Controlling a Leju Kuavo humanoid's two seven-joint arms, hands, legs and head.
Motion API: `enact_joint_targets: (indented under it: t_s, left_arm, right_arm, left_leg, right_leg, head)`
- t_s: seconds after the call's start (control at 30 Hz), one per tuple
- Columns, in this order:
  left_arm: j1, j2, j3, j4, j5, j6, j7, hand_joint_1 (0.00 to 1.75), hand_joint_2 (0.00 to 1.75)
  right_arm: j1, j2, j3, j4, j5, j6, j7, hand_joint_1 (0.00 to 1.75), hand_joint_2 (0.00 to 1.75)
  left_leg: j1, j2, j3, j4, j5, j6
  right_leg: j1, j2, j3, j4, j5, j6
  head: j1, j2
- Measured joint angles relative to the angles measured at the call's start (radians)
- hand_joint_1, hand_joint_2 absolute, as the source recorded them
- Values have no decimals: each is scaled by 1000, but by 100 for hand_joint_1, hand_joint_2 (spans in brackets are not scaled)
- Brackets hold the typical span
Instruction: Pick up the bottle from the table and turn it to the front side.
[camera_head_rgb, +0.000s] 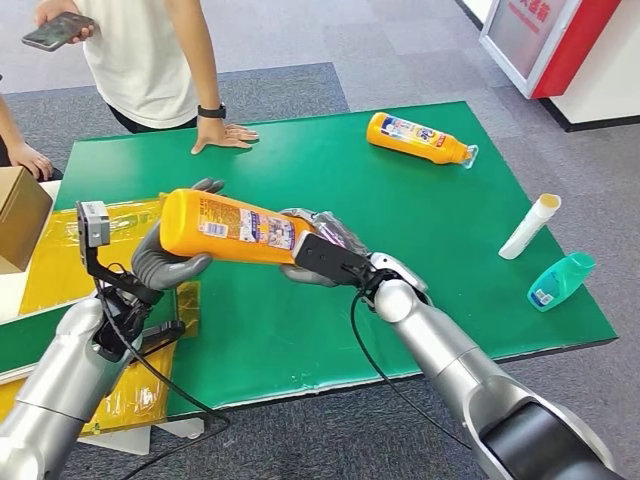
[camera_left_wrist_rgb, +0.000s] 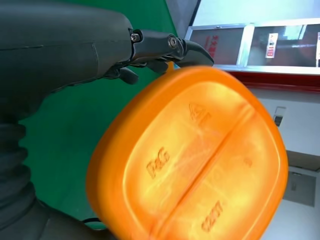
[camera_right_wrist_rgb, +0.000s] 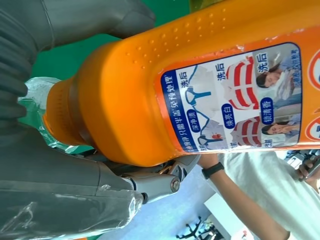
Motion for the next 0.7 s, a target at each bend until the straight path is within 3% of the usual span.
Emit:
enact_joint_targets:
  t_s: [0.7]
  left_arm:
    - [0, -7, 10, 6, -21, -7, -8, 175, 175]
  right_arm:
    - [0, 0, 0, 4, 3, -4, 4, 175, 175]
  left_leg:
    - [0, 0, 0, 0, 0, 0]
  right_leg:
    - [0, 0, 0, 0, 0, 0]
  head:
    - [0, 0]
